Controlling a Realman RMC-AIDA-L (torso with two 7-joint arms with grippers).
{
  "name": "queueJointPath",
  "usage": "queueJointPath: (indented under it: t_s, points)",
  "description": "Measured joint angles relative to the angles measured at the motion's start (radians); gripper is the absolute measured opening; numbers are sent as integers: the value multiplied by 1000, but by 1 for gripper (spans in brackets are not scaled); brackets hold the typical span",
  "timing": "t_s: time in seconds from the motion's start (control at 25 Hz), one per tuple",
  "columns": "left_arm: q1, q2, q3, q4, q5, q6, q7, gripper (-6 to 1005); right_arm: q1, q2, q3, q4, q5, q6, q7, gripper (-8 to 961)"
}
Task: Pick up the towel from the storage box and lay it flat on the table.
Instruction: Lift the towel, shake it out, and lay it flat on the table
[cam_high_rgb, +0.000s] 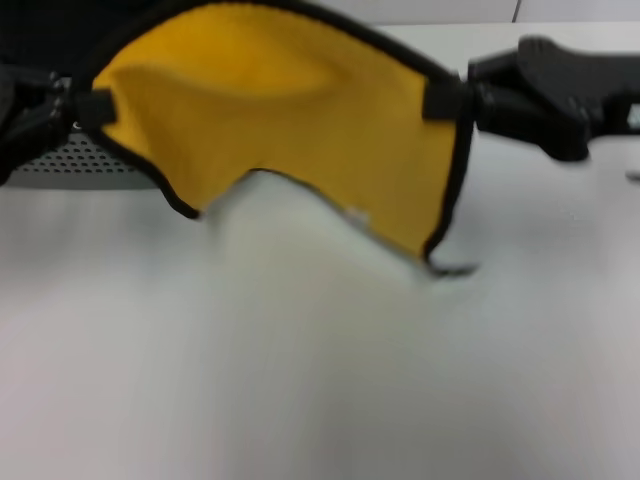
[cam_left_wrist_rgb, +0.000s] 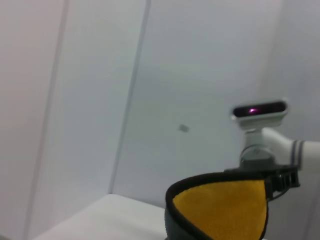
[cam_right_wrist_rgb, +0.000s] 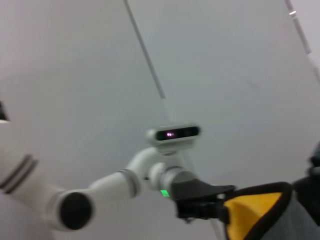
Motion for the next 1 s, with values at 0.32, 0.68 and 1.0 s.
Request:
queueJointPath:
  t_s: [0.32, 0.68, 1.0]
  points:
    - [106, 100, 270, -15, -197, 12, 103, 26, -84, 11, 13, 3, 54, -267, -3, 10]
    - [73, 98, 311, -81, -108, -19, 73, 26, -51, 29, -24, 241, -59, -122, -90, 11]
    - [-91, -27, 17, -178, 586, -285, -11, 26, 106, 27, -188, 431, -99, 321, -97, 11]
